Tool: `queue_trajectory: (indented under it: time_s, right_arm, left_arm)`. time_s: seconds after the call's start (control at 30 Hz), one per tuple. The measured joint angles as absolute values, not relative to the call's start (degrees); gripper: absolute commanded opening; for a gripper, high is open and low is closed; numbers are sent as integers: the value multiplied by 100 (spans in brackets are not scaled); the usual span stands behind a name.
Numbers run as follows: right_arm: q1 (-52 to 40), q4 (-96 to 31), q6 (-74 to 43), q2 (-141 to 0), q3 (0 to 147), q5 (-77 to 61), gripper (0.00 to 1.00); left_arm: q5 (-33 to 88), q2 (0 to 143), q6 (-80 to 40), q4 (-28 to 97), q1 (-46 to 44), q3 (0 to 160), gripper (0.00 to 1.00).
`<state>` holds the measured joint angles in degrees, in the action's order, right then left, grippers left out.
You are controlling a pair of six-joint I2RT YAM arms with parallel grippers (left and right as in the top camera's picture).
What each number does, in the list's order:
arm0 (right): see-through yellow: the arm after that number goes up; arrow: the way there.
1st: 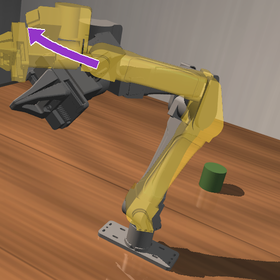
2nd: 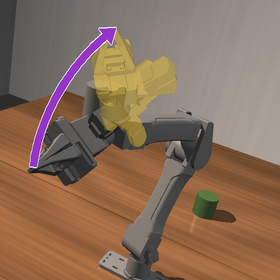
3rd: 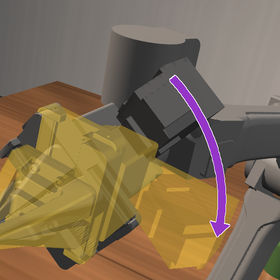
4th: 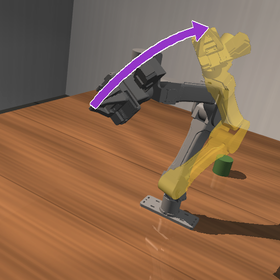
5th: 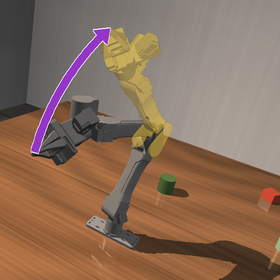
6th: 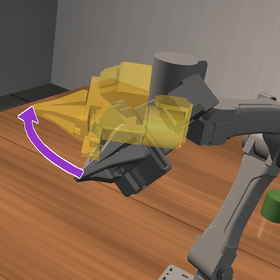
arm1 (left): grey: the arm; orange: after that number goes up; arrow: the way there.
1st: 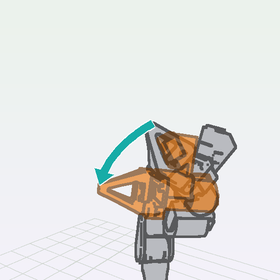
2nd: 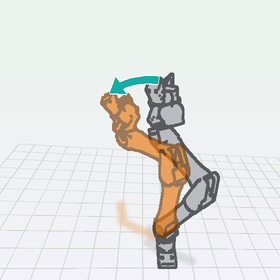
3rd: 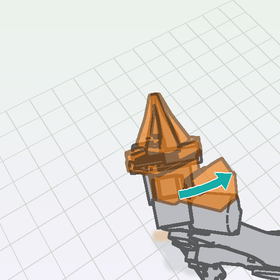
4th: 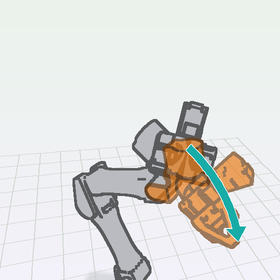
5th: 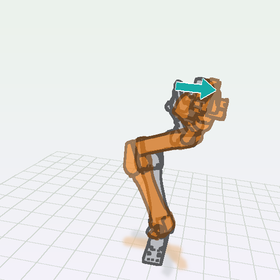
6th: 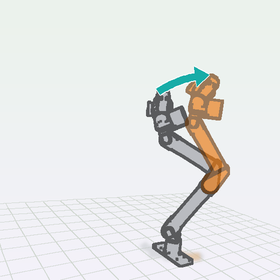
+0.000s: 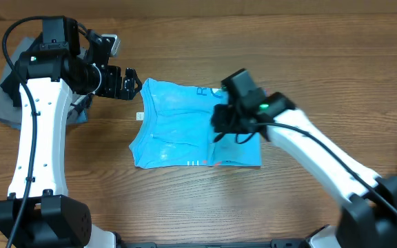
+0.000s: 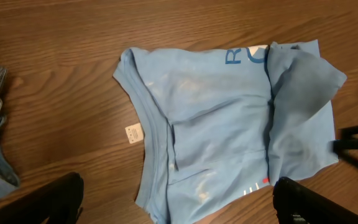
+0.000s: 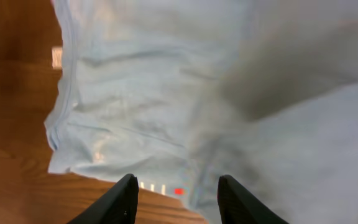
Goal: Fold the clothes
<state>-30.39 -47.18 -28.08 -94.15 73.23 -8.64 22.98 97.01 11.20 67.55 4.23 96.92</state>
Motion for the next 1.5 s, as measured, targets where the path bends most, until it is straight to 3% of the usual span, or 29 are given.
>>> queue_trajectory:
  time_s: [0.07, 0.17, 0.47, 0.7, 0.77, 0.9, 1.23, 1.37, 1.5]
  right_arm:
    - [-2792, -4860, -2801, -9181, 7334, -722, 15]
    - [-2418, -5037, -2943, -9135, 7343, -530, 5]
    - [-1981, -4329, -3756, -10191, 6904, -799, 4]
    - [-2233, -856, -3708, -11168, 6735, -2331, 4]
    - [-2300, -663, -3568, -11142, 6827, -2842, 4]
    - [-2276, -2091, -3242, -10851, 7194, -3105, 4]
    - [-1855, -6222, -2202, -10090, 7843, -2270, 7]
    - [-2119, -6512, -1962, -10088, 7765, -1835, 8]
    - [-2447, -6005, -1870, -10092, 7338, -1389, 8]
  left_arm:
    - [2327, 9701, 1118, 6755, 423, 9692, 95]
    - [2418, 9701, 1129, 6755, 423, 9692, 84]
    - [2539, 9701, 1138, 6746, 423, 9692, 83]
    - [2655, 9701, 1138, 6737, 423, 9692, 84]
    - [2674, 9701, 1138, 6735, 423, 9692, 84]
    - [2714, 9701, 1138, 6735, 423, 9692, 84]
    - [2744, 9701, 1138, 6733, 423, 9692, 84]
    - [2746, 9701, 1138, 6735, 423, 9692, 84]
    - [2746, 9701, 1138, 6744, 423, 9692, 84]
